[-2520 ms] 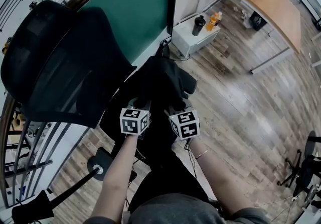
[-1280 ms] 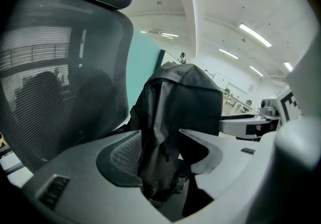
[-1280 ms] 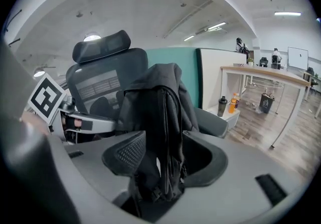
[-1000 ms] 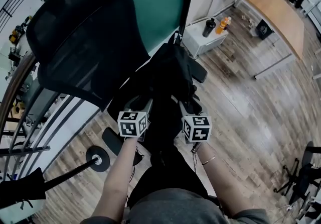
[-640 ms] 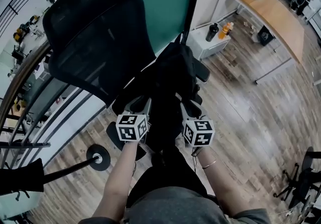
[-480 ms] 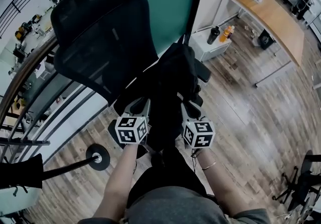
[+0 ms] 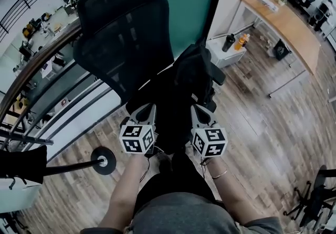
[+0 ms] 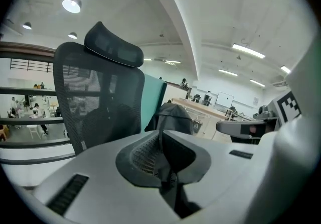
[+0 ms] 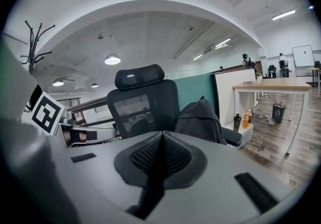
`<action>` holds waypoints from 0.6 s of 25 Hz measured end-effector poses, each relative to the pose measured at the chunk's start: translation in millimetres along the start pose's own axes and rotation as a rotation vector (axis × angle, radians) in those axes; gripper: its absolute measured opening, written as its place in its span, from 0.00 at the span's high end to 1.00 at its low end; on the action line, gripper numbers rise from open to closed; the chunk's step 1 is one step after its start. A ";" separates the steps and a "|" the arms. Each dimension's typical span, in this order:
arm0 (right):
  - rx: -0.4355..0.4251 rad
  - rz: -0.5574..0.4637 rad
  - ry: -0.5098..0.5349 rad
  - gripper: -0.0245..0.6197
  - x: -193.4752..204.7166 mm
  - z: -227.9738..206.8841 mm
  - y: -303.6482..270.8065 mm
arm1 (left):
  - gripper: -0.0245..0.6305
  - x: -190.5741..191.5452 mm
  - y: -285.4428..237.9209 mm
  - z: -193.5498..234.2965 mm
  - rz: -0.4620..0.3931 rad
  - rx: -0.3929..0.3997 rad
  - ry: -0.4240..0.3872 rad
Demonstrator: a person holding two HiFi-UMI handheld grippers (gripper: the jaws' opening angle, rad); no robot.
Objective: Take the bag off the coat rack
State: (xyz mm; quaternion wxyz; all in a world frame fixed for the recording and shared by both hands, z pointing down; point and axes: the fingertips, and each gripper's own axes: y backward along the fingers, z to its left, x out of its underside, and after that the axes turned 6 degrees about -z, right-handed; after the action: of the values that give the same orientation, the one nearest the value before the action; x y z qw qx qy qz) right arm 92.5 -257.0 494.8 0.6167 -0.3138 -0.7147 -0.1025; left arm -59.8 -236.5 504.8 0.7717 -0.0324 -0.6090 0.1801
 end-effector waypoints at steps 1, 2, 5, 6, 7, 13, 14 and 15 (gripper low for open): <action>-0.005 -0.005 0.004 0.95 -2.1 3.1 2.4 | 0.91 -1.6 5.2 1.3 -0.007 -0.006 0.000; -0.010 -0.009 0.007 0.95 -3.8 6.4 4.5 | 0.91 -3.1 10.5 2.8 -0.015 -0.013 0.000; -0.026 -0.012 0.018 0.95 -6.4 18.8 11.1 | 0.91 -6.7 29.8 7.7 -0.038 -0.031 0.004; -0.029 -0.012 0.023 0.96 -6.9 22.7 13.7 | 0.91 -7.6 36.9 8.9 -0.044 -0.037 0.003; -0.032 -0.012 0.028 0.96 -7.7 26.0 16.2 | 0.91 -8.6 43.8 9.9 -0.050 -0.042 0.002; -0.038 -0.053 0.044 0.96 -18.6 42.6 35.0 | 0.91 -15.6 81.2 11.4 -0.081 -0.064 -0.016; -0.044 -0.059 0.038 0.96 -19.4 45.8 37.8 | 0.91 -16.3 87.2 11.7 -0.086 -0.067 -0.017; -0.051 -0.065 0.031 0.96 -19.7 48.6 40.2 | 0.91 -16.6 92.7 12.0 -0.091 -0.070 -0.016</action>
State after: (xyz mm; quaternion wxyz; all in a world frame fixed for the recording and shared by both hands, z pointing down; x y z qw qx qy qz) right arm 76.7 -206.0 455.8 0.6159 -0.3045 -0.7119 -0.1453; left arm -96.6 -157.3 467.5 0.7728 -0.0302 -0.6218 0.1236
